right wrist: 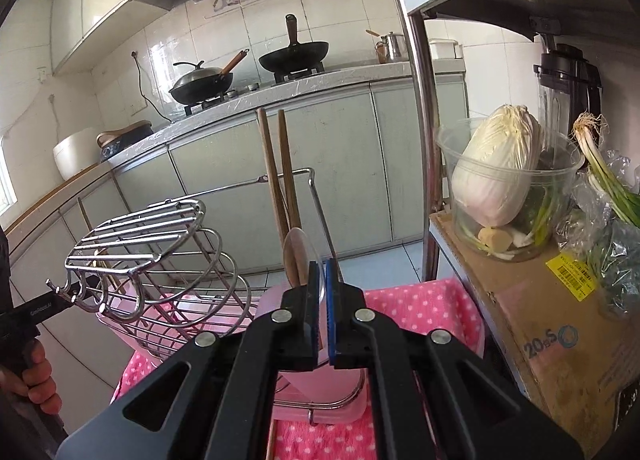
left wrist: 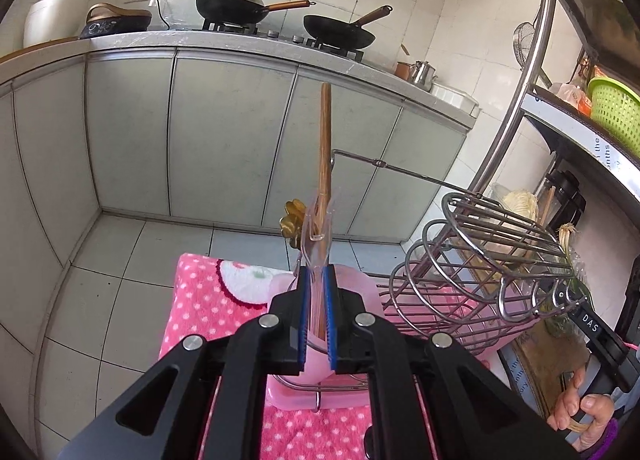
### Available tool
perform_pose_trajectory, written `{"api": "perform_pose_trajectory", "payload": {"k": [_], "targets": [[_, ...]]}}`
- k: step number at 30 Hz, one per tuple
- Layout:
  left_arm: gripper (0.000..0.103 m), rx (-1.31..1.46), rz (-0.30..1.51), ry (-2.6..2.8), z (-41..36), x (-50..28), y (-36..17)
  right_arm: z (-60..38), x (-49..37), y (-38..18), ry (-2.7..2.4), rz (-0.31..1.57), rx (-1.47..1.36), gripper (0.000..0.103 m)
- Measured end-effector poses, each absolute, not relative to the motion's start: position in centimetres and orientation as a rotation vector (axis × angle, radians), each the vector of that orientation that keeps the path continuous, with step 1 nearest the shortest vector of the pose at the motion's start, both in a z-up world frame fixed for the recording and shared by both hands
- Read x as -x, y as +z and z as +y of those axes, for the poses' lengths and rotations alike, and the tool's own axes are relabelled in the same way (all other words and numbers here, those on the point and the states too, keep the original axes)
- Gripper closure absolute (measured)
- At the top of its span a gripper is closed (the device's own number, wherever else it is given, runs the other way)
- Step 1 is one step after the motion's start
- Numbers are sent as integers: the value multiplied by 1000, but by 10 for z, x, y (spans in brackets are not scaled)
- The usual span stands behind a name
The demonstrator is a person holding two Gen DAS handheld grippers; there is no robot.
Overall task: Organize utensils
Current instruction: 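Lower the fork and spoon into the pink cup and open both tools, then move the left tool back to the cloth and grasp a thin black chopstick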
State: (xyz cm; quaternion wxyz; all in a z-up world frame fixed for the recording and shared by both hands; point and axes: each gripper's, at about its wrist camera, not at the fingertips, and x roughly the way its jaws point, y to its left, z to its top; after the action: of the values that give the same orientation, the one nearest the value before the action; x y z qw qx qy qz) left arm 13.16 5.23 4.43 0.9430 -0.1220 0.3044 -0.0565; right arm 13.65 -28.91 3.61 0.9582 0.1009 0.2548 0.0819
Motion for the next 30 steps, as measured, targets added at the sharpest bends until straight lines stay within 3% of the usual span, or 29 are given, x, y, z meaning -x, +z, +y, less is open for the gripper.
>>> {"api": "perform_pose_trajectory", "payload": {"k": [3, 6, 8, 19, 30], "targets": [[91, 250, 616, -112, 54, -130, 46, -287, -139, 36, 169, 546, -200, 98], [69, 243, 605, -105, 56, -128, 51, -286, -139, 36, 174, 565, -195, 85], [68, 245, 602, -99, 58, -126, 54, -286, -137, 38, 176, 561, -192, 76], [68, 333, 616, -145, 72, -93, 60, -293, -94, 54, 197, 517, -210, 75], [68, 332, 795, -223, 52, -52, 15, -282, -45, 21, 275, 642, -234, 75]]}}
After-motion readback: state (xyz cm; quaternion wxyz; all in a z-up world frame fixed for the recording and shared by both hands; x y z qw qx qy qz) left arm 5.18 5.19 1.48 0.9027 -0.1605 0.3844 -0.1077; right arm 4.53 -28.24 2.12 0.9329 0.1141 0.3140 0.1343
